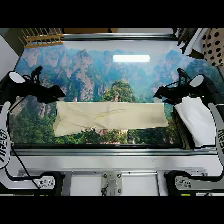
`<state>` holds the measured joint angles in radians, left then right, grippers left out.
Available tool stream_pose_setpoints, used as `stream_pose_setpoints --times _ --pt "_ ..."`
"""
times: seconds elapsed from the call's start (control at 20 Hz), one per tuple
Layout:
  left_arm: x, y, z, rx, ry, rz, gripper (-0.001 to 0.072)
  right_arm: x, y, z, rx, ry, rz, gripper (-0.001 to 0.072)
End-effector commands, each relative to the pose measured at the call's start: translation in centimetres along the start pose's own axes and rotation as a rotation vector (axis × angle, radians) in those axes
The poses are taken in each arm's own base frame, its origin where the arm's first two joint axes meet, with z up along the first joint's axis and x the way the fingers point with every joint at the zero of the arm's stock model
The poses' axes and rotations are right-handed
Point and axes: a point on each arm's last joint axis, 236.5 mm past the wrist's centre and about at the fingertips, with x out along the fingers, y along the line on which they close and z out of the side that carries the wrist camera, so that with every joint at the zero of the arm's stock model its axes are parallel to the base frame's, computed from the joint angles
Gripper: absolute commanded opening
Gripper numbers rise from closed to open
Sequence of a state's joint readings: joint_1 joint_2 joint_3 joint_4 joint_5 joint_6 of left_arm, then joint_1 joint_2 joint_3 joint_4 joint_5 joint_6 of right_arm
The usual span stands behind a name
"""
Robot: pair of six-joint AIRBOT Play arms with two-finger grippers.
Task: Fold the clothes and pants, and hang the long-sleeved shirts on hangers.
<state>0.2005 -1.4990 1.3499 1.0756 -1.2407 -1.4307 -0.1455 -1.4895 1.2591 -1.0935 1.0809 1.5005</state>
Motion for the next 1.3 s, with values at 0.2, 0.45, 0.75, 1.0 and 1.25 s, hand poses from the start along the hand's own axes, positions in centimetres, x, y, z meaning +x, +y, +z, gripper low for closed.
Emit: stream_pose_setpoints --times 0.2,0.45,0.75,1.0,1.25 --pt "0.5 -1.7 -5.3 -0.031 -0.004 -0.044 0.0006 0.4 -8.9 -6.4 0.074 0.159 0.015 0.066" --pt "4.6 -5.3 -10.8 0.051 0.083 -0.051 0.0006 2.6 -10.1 -8.2 0.087 0.197 0.071 0.0659" --pt "7.7 -11.7 -12.2 0.192 0.026 -0.085 0.0007 6.4 -6.1 -8.1 0.162 0.216 0.244 0.0654" --pt "10.3 -14.3 -13.4 0.216 0.073 -0.093 0.0006 8.3 -3.5 -9.1 0.132 0.26 0.295 0.0129" --pt "13.9 -17.7 -12.7 0.281 0.128 -0.107 0.0007 4.4 -5.3 -7.5 0.117 0.212 0.204 0.0007"
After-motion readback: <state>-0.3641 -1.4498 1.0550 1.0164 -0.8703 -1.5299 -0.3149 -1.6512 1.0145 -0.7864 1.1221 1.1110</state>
